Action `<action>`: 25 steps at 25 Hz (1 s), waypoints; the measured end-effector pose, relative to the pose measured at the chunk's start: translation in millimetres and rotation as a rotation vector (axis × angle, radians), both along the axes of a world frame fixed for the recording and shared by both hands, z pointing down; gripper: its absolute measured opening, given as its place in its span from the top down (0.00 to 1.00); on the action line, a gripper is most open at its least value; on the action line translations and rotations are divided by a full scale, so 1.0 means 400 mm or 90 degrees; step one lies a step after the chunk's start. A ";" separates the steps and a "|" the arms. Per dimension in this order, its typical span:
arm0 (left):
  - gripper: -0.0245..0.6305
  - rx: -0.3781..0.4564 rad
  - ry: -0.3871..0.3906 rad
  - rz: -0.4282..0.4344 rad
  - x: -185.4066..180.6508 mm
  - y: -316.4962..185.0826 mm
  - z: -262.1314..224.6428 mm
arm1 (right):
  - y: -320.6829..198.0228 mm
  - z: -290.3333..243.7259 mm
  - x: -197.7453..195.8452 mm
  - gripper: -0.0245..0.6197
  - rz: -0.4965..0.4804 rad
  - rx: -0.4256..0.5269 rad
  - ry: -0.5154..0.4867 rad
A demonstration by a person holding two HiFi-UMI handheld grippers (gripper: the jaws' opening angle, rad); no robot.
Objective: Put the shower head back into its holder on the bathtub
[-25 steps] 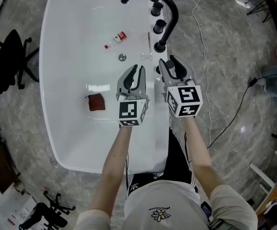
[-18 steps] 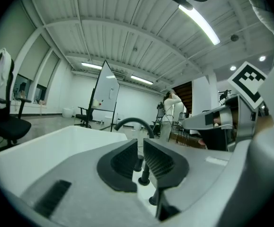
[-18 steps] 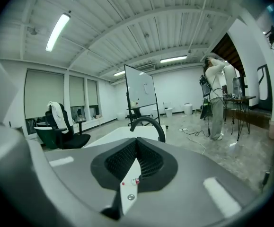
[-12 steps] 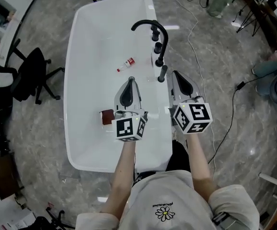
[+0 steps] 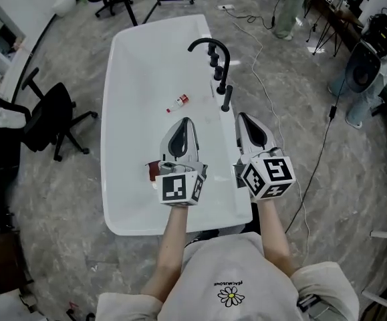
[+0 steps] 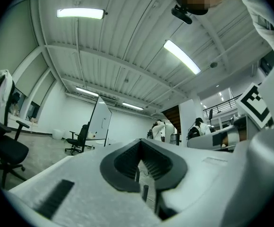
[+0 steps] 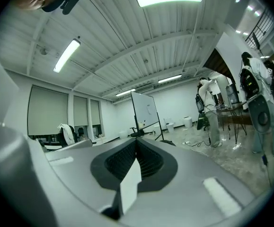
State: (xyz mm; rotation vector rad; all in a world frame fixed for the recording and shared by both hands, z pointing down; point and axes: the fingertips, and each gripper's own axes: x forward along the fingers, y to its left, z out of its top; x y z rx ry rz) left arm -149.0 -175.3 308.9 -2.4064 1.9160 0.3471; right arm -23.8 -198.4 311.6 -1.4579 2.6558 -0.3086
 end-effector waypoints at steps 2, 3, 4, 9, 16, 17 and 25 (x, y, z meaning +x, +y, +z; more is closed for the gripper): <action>0.97 -0.003 -0.008 0.008 -0.007 0.052 -0.013 | 0.056 -0.008 -0.024 0.96 -0.001 0.002 -0.004; 0.97 -0.006 -0.010 0.009 -0.011 0.077 -0.017 | 0.080 -0.011 -0.034 0.96 -0.004 0.002 -0.004; 0.97 -0.008 -0.011 0.008 -0.015 0.099 -0.021 | 0.101 -0.013 -0.043 0.96 -0.008 0.000 -0.005; 0.97 -0.011 -0.005 0.003 -0.014 0.178 -0.034 | 0.184 -0.011 -0.060 0.96 -0.032 -0.011 -0.011; 0.97 0.006 -0.015 0.003 0.002 0.259 -0.060 | 0.255 -0.037 -0.089 0.96 -0.063 0.009 0.000; 0.97 0.007 -0.013 0.001 0.005 0.268 -0.064 | 0.263 -0.048 -0.092 0.96 -0.069 0.015 0.001; 0.97 0.019 -0.016 -0.001 0.047 0.321 -0.070 | 0.309 -0.075 -0.084 0.96 -0.099 0.029 -0.011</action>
